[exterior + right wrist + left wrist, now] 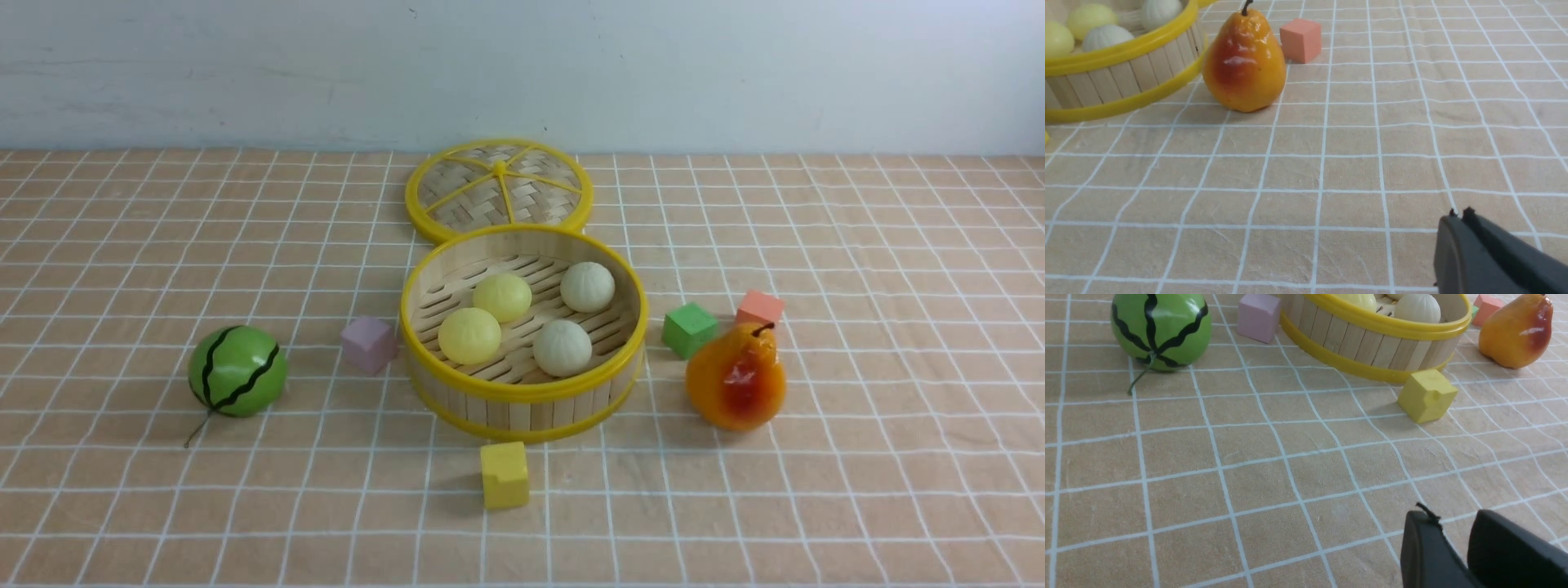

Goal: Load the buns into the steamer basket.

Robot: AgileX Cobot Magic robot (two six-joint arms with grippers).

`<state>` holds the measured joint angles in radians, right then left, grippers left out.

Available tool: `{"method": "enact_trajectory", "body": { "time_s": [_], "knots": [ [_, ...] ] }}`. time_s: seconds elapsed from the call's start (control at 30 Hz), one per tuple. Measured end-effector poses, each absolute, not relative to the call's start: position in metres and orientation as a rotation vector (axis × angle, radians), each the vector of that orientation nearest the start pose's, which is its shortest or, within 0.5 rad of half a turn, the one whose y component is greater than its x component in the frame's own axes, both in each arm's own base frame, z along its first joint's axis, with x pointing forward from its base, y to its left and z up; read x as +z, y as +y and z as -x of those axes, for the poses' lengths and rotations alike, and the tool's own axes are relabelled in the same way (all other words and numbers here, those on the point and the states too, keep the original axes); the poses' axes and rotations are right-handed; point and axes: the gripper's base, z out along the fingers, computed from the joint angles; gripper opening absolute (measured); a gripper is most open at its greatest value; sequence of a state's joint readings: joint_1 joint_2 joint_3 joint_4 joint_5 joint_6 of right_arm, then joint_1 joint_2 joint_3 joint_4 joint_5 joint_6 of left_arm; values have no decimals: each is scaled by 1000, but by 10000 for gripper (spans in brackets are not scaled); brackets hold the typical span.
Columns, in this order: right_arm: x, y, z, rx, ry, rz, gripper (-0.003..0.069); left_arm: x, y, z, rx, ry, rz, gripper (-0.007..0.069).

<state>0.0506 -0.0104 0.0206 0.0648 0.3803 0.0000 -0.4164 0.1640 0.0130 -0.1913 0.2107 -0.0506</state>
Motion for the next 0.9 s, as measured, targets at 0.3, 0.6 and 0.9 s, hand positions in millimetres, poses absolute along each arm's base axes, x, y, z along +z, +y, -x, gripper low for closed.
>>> {"method": "enact_trajectory", "body": {
  "time_s": [0.3, 0.6, 0.9],
  "knots": [
    [173, 5, -52, 117, 1878, -4, -1, 180, -30, -59, -486, 1886, -197, 165],
    [173, 6, -52, 120, 1878, -7, 4, 180, -30, -59, -486, 1886, -197, 169],
    [173, 6, -52, 120, 1878, -7, 18, 180, -30, -59, -486, 1886, -197, 169]
  ]
}}
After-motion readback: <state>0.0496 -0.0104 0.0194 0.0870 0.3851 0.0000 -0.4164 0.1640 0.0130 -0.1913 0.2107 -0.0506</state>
